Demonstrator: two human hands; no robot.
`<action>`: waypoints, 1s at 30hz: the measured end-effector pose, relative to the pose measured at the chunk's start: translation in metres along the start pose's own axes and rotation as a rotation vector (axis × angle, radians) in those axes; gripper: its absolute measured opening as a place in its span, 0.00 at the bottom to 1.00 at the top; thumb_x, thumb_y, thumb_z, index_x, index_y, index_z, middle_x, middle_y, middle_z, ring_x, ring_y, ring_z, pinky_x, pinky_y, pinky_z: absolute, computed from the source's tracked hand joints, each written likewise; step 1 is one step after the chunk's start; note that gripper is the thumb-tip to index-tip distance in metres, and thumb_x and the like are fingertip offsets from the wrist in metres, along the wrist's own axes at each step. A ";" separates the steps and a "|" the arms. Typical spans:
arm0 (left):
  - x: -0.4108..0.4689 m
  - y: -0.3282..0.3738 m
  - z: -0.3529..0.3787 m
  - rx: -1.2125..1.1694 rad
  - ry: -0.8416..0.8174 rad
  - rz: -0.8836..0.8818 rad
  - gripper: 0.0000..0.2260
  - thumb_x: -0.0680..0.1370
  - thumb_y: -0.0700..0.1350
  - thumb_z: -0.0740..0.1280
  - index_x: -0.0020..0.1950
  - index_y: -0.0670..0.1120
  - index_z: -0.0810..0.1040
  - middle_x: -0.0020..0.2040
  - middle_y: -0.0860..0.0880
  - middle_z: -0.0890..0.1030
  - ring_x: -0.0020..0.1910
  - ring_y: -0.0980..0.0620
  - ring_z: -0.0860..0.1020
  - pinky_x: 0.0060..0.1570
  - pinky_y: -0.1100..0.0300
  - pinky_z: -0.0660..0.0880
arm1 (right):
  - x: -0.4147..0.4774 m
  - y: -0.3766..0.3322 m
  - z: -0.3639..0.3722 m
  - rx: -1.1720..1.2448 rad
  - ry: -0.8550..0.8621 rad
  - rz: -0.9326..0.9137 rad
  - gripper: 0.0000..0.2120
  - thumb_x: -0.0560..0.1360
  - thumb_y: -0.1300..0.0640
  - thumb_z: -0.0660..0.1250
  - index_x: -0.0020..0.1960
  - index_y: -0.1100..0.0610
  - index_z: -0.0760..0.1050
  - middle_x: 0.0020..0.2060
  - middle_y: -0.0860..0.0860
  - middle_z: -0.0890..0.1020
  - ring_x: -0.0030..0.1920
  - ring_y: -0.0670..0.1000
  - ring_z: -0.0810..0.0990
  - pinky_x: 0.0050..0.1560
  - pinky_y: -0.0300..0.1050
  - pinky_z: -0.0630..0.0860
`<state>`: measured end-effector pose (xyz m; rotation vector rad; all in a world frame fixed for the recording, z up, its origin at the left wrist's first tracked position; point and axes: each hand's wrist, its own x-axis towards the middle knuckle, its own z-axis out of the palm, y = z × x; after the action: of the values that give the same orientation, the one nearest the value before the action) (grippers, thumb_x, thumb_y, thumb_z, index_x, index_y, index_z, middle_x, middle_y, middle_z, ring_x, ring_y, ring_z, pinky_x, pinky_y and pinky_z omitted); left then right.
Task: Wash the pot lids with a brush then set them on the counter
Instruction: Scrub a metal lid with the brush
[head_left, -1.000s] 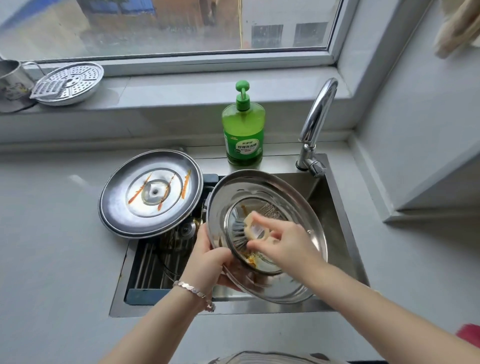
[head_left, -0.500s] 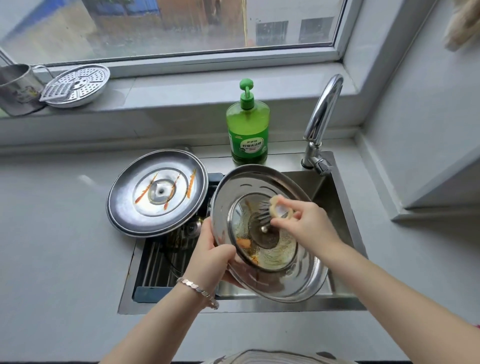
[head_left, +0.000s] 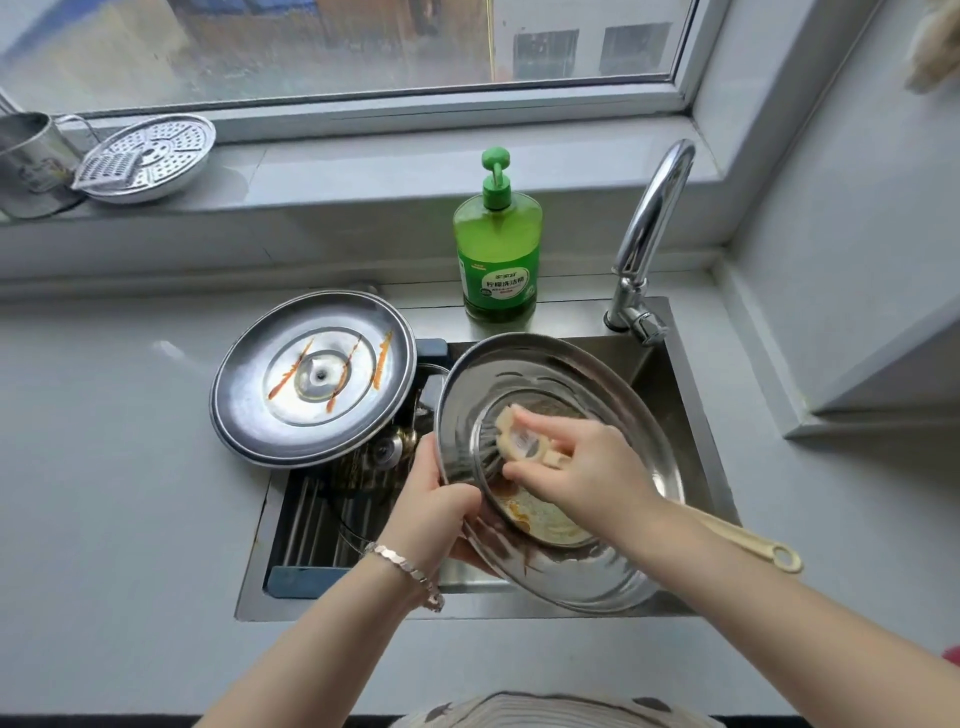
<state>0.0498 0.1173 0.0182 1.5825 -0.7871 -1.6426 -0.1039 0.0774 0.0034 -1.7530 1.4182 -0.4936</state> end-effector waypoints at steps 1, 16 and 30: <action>0.000 -0.001 0.001 0.006 -0.017 -0.009 0.27 0.69 0.25 0.55 0.61 0.49 0.69 0.42 0.43 0.78 0.28 0.48 0.79 0.23 0.56 0.75 | 0.006 -0.002 0.000 0.002 0.014 -0.025 0.26 0.68 0.47 0.72 0.65 0.41 0.70 0.44 0.46 0.84 0.36 0.48 0.78 0.40 0.45 0.78; 0.002 -0.002 -0.001 0.096 -0.038 0.006 0.21 0.68 0.31 0.58 0.55 0.52 0.69 0.50 0.38 0.77 0.38 0.43 0.80 0.25 0.52 0.78 | 0.027 -0.012 0.006 -0.071 0.098 -0.031 0.24 0.73 0.44 0.67 0.68 0.40 0.67 0.35 0.43 0.80 0.36 0.46 0.77 0.36 0.47 0.77; -0.001 -0.002 -0.016 0.174 -0.096 -0.007 0.23 0.63 0.35 0.62 0.56 0.50 0.68 0.50 0.37 0.76 0.34 0.45 0.80 0.24 0.58 0.75 | 0.036 0.056 0.007 -0.688 0.518 -0.263 0.25 0.57 0.56 0.81 0.53 0.50 0.82 0.27 0.53 0.78 0.24 0.55 0.77 0.22 0.40 0.69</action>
<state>0.0661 0.1203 0.0164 1.6348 -0.9989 -1.7045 -0.1228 0.0441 -0.0513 -2.5096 1.8727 -0.6876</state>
